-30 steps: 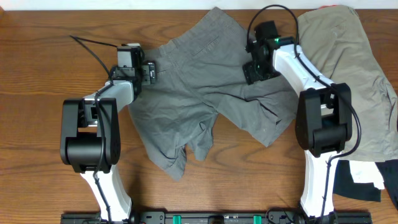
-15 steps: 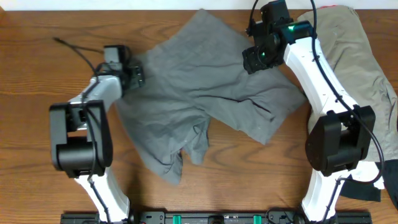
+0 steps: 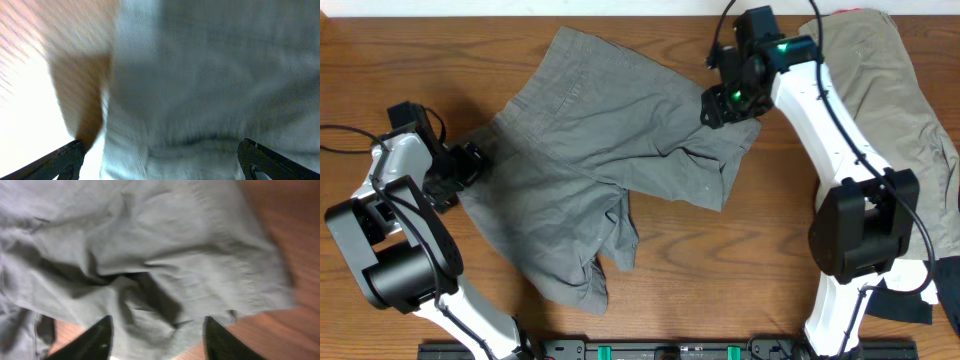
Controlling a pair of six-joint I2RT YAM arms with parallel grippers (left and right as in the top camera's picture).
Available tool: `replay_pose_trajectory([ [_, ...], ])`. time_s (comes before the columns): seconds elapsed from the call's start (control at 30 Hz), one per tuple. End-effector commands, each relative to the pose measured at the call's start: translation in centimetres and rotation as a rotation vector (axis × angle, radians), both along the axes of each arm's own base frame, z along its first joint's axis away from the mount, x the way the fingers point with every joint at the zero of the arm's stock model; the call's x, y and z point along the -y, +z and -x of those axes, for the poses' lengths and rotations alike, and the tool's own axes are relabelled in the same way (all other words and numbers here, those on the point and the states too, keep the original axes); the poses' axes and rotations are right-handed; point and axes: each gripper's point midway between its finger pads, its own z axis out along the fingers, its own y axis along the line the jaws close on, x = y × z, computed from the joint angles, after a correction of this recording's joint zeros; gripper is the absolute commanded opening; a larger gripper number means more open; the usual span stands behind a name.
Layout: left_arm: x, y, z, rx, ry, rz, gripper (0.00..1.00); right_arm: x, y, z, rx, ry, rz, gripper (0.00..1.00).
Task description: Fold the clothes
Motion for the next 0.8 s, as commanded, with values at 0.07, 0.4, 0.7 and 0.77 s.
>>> replay_pose_trajectory([
  [0.07, 7.2, -2.8, 2.5, -0.067, -0.047, 0.32, 1.0, -3.0, -3.5, 3.4, -0.097, 0.071, -0.025, 0.09],
  [0.4, 6.2, 8.1, -0.9, 0.258, -0.116, 0.161, 1.0, -2.3, -9.5, 7.2, -0.192, 0.084, 0.009, 0.01],
  [0.7, 3.2, 16.5, -0.6, 0.463, -0.149, -0.145, 1.0, 0.8, -12.9, 6.7, -0.17, 0.007, 0.125, 0.01],
  [0.77, 3.0, 17.5, -0.6, 0.49, -0.178, -0.182, 0.99, 2.1, -13.6, 5.8, -0.155, -0.027, 0.157, 0.01],
])
